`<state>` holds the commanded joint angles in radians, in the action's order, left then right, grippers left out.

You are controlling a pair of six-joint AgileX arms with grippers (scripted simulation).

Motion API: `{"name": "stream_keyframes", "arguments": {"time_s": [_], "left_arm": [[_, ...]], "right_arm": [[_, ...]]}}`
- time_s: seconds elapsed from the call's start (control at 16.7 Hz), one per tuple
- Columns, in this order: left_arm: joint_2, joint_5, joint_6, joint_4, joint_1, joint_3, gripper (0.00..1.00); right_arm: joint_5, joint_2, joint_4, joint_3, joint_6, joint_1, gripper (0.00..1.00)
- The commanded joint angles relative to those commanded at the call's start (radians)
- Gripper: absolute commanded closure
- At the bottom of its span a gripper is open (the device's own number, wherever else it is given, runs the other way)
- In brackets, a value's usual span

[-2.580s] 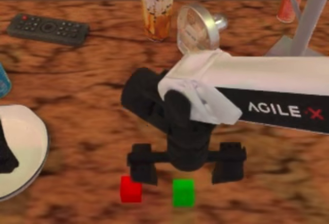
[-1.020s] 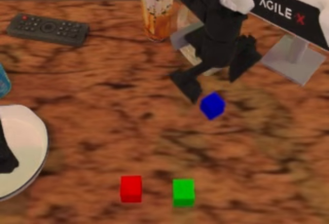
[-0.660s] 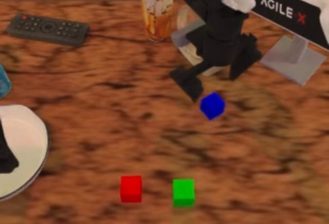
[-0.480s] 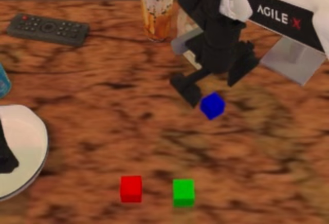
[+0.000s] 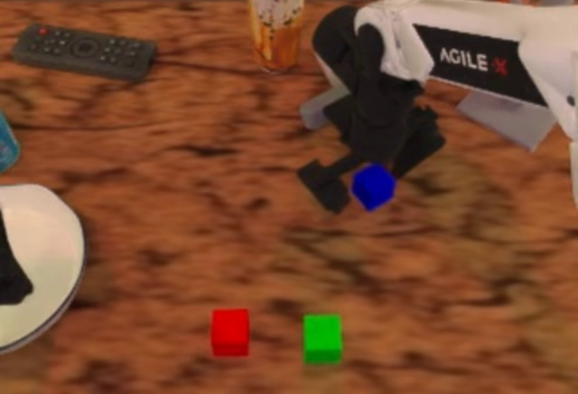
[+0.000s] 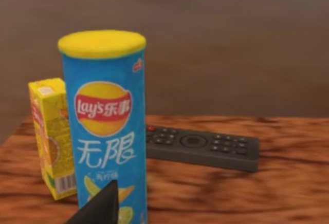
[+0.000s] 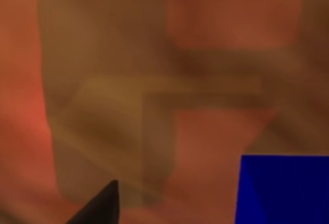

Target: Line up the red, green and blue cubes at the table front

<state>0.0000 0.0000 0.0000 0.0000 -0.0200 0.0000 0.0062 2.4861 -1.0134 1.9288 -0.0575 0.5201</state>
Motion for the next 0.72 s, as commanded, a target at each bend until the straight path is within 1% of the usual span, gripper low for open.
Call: {"name": "stream_keyframes", "arguments": {"time_s": [0.12,0.72], "left_arm": [[0.0,0.0,0.0,0.0,0.0,0.0,0.0],[0.0,0.0,0.0,0.0,0.0,0.0,0.0]], "right_arm": [[0.0,0.0,0.0,0.0,0.0,0.0,0.0],[0.0,0.0,0.0,0.0,0.0,0.0,0.75]]}}
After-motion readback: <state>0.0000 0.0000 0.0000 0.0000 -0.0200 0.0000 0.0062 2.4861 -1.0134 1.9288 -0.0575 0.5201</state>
